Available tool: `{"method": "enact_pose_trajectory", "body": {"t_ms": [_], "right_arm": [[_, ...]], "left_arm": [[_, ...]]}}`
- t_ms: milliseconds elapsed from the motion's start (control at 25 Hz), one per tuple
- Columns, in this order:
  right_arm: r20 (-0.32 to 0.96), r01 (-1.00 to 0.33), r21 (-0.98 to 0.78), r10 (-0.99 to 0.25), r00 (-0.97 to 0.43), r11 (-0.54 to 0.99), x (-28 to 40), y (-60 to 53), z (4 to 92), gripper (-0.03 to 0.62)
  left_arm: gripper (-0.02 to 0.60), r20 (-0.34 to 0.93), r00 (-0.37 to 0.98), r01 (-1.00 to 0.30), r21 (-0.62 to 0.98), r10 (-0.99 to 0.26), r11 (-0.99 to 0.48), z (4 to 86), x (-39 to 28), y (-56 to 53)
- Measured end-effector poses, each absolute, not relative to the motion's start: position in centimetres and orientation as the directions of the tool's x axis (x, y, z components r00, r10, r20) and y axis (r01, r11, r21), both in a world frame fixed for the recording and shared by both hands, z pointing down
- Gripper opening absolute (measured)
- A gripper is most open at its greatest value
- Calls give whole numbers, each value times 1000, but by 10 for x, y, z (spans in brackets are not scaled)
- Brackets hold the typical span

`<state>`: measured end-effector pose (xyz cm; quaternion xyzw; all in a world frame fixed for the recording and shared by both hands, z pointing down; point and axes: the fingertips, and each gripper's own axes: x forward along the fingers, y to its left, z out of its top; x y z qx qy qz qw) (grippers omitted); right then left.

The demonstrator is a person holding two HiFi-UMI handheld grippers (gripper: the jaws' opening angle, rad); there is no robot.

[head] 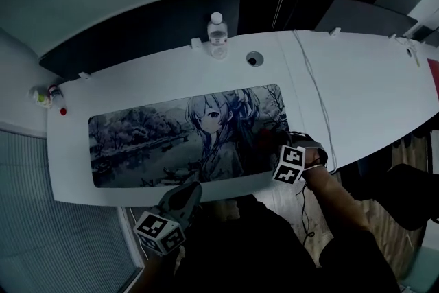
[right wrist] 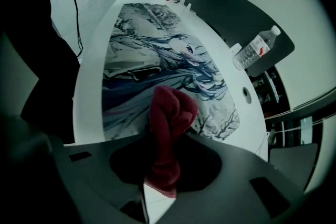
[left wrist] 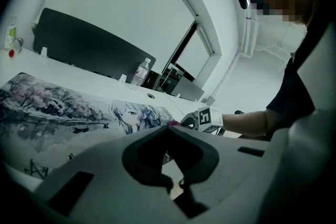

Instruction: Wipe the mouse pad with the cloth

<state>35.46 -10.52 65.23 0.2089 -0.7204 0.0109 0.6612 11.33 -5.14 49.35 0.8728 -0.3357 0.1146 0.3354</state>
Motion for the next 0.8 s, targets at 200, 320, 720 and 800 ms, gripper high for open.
{"method": "enact_pose_trajectory", "body": {"t_ms": [200, 320, 720, 800], "right_arm": [[948, -254, 293, -314, -44, 922, 367, -155, 650, 112], [946, -222, 301, -320, -55, 927, 371, -179, 649, 111], [934, -140, 335, -348, -81, 932, 374, -231, 648, 110], [930, -137, 346, -358, -79, 928, 375, -241, 648, 110]], "left_arm": [[6, 440, 701, -710, 507, -561, -489, 496, 121, -54], [6, 443, 675, -732, 499, -590, -464, 495, 125, -55], [6, 465, 611, -779, 497, -640, -382, 497, 141, -46], [6, 469, 600, -787, 495, -648, -370, 496, 141, -45]]}}
